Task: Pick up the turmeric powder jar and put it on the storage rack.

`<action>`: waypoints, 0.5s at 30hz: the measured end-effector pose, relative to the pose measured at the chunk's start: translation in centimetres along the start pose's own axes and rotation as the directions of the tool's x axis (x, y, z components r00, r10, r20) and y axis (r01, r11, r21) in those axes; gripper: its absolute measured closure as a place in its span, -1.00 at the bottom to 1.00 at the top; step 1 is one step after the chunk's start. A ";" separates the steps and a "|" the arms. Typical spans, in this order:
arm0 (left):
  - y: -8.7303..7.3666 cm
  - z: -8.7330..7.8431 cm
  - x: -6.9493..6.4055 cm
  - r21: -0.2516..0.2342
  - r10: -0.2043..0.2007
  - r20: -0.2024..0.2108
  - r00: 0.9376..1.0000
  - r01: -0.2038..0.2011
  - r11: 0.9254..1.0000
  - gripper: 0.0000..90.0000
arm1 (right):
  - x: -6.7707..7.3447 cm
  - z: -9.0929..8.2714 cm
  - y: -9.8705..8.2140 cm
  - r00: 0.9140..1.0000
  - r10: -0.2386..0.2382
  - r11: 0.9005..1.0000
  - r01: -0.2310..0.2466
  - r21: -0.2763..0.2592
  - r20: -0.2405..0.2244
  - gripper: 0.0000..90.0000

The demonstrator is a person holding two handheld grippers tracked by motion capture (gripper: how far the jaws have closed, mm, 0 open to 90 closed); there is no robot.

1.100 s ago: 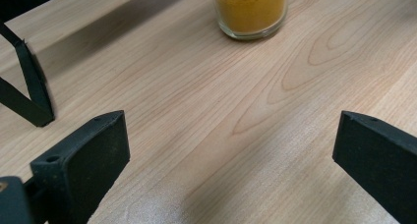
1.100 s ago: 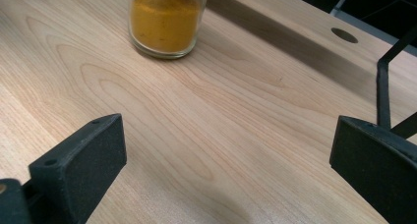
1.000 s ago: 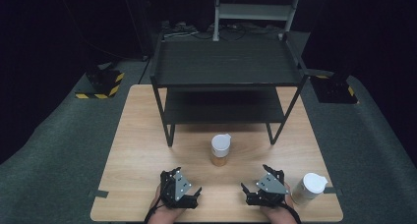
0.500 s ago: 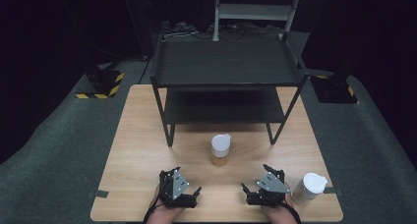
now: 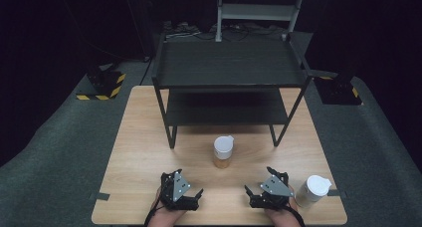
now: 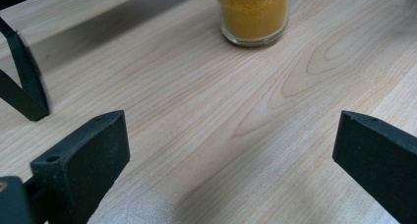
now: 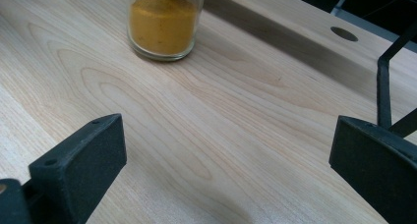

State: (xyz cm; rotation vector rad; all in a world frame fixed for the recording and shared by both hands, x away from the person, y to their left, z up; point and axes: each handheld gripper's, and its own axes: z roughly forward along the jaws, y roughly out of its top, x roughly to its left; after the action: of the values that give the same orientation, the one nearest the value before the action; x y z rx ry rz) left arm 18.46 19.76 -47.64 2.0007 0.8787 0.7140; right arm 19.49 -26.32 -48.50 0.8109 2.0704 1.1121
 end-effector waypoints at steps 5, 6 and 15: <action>-0.3 -0.2 0.3 -0.012 -0.016 0.003 1.000 0.016 1.000 -0.98 | -0.1 0.0 0.0 1.000 0.008 1.000 -0.008 -0.002 -0.003 -1.00; -0.4 -0.3 0.4 -0.020 -0.024 0.006 1.000 0.024 1.000 -0.98 | -0.2 0.0 -0.1 1.000 0.008 1.000 -0.008 -0.003 -0.004 -1.00; -0.5 -1.5 0.7 -0.083 -0.050 0.007 0.999 0.051 0.995 -0.98 | -0.2 0.0 0.0 1.000 -0.001 1.000 0.001 -0.002 -0.009 -1.00</action>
State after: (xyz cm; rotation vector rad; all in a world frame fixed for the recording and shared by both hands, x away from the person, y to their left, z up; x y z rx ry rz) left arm 17.58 21.17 -47.23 1.8999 0.8798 0.7049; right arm 19.58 -26.47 -48.49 0.8047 2.0767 1.1195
